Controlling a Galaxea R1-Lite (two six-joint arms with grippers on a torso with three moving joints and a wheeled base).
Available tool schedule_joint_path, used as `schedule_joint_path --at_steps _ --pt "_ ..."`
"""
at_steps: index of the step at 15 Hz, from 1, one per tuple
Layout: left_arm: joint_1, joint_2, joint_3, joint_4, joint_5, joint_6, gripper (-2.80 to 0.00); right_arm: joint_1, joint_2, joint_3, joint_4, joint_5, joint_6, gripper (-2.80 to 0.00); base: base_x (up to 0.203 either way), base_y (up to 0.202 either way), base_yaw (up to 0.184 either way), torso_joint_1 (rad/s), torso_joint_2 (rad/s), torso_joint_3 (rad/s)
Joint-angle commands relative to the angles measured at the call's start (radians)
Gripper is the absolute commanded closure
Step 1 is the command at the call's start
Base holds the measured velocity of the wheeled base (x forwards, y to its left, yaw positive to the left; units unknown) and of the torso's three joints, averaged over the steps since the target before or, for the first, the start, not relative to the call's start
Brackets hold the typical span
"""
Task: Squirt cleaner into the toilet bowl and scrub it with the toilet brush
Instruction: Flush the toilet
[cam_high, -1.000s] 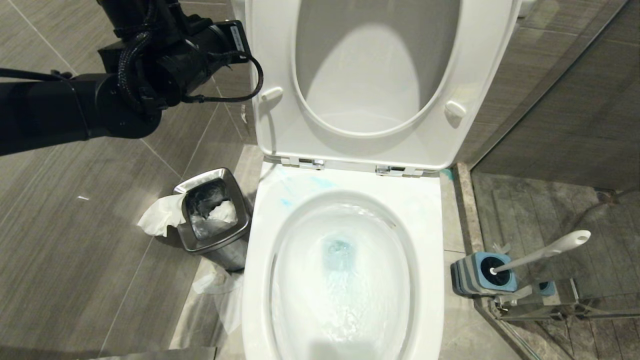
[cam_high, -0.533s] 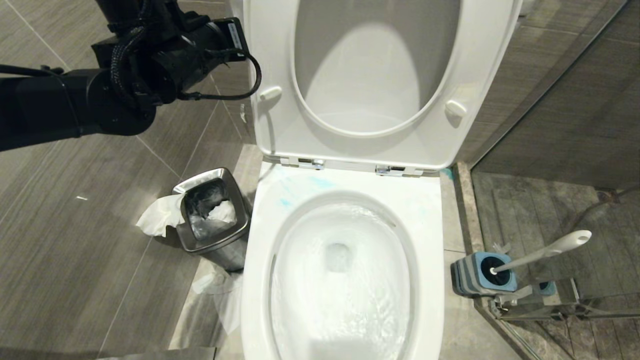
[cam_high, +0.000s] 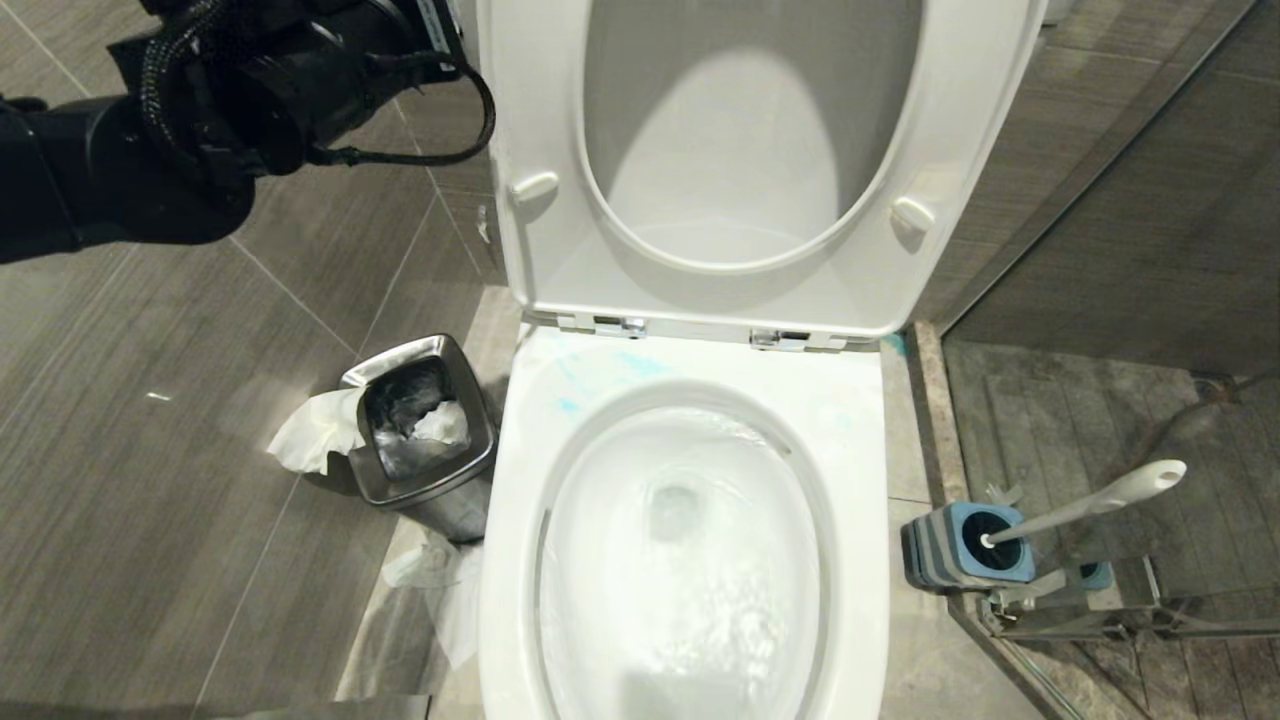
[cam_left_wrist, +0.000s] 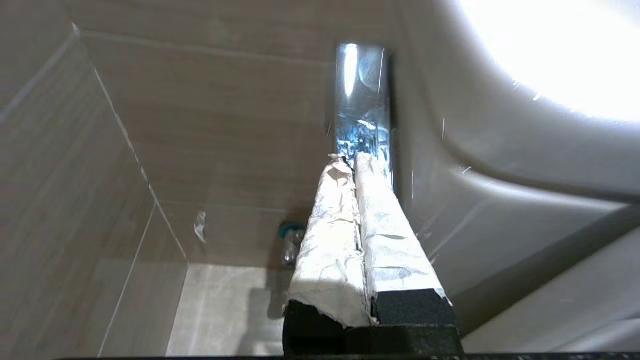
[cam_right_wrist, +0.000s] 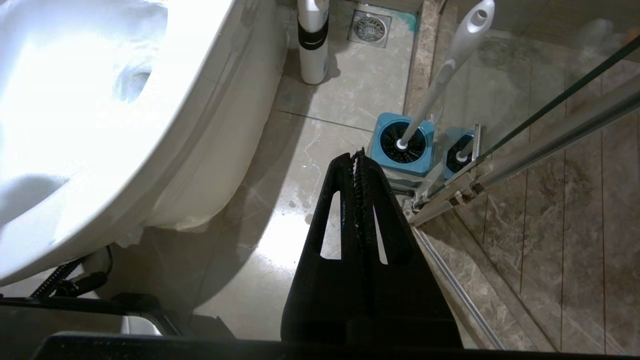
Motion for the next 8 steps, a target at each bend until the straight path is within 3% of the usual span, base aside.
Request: schedule_joint_path --at_steps 1,8 --pt "-0.004 -0.071 0.012 0.009 0.0 0.012 0.0 0.0 0.0 -0.001 0.0 0.0 0.0 0.0 0.0 0.0 0.0 0.0 0.0 0.0" --pt "-0.018 -0.211 0.118 0.016 0.001 0.06 0.0 0.0 0.0 0.0 0.0 0.0 0.0 0.0 0.0 0.0 0.0 0.0 0.0 0.0"
